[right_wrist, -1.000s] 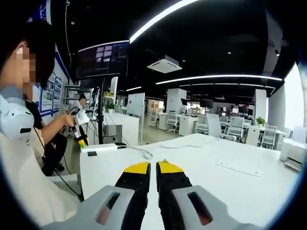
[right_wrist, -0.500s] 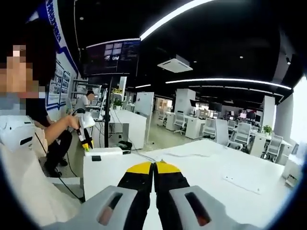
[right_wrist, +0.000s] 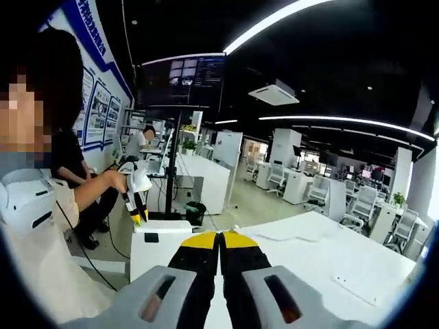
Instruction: Pick up the power strip scattered on the table, fix it on the side mounting bracket of the table, and press the switch
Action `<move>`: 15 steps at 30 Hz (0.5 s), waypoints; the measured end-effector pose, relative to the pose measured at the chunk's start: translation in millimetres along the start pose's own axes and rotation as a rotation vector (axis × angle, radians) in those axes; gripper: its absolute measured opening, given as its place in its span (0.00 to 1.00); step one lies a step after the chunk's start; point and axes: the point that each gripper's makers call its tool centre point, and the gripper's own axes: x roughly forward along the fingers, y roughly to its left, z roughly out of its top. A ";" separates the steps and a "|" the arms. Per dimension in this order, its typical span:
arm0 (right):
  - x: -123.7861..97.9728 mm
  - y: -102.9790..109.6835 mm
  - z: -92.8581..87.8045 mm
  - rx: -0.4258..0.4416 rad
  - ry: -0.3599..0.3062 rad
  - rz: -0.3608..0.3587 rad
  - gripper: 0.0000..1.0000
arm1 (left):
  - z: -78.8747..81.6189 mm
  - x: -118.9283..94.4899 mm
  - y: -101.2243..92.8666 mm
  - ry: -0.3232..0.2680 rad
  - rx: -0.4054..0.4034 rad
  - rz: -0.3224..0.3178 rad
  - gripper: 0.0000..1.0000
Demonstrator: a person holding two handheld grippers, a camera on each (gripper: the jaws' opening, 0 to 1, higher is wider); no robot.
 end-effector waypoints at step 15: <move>43.5 8.1 19.1 -0.029 0.046 0.083 0.00 | -1.4 -0.3 4.5 0.039 -0.019 0.037 0.33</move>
